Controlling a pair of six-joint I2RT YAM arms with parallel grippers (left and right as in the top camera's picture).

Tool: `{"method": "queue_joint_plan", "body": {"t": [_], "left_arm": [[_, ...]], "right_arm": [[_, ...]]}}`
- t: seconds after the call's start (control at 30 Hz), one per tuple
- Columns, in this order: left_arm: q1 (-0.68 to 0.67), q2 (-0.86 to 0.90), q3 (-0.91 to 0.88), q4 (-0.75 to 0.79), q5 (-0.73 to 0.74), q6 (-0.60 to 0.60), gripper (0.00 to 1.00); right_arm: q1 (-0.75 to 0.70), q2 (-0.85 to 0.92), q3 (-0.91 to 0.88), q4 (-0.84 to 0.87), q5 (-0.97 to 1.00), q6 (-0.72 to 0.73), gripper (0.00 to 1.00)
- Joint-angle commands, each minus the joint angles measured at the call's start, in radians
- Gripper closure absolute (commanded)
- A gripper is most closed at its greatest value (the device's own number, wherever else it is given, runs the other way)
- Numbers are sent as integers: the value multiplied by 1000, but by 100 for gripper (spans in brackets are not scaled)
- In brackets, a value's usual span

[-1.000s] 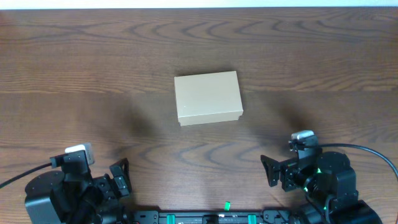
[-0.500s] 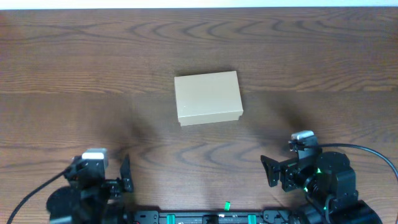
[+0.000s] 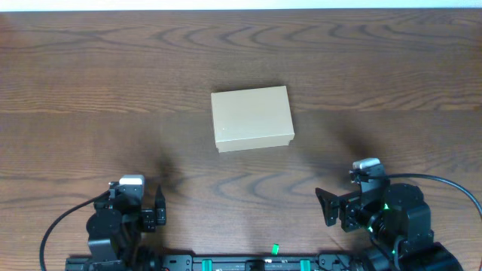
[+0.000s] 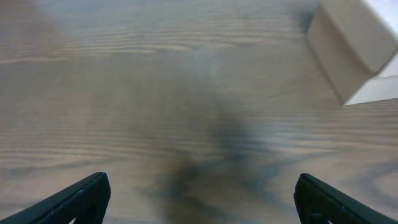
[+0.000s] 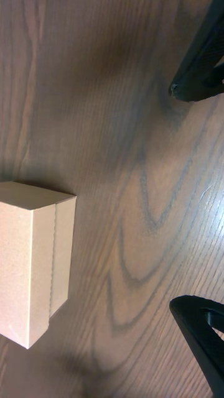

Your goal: Pack container

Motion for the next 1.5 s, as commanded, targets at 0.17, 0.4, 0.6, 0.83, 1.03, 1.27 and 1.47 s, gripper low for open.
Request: {"method": "queue_joint_plan", "body": {"t": [0.17,0.4,0.6,0.83,1.03,1.27,1.47], "left_arm": [[-4,-39,-88,9,-91,14,5],[-4,-39,-167,73,-95,-2,5],[-4,-38,-196,80,-98,-16,5],[-4,-38,-196,81,-98,-16,5],[-4,-38,-196,81,-98,-16,5],[-4,-38,-196,81,-98,-16,5],[-4,-38,-196,81,-98,-16,5]], "right_arm": [[-6,-6,-2,-1,10,14,1],[-6,-6,-2,-1,10,14,1],[-6,-6,-2,-1,10,14,1],[-6,-6,-2,-1,10,14,1],[-6,-6,-2,-1,10,14,1],[-20,-55,-26,31,148,10,1],[-66,-241,-179,54,250,-112,1]]}}
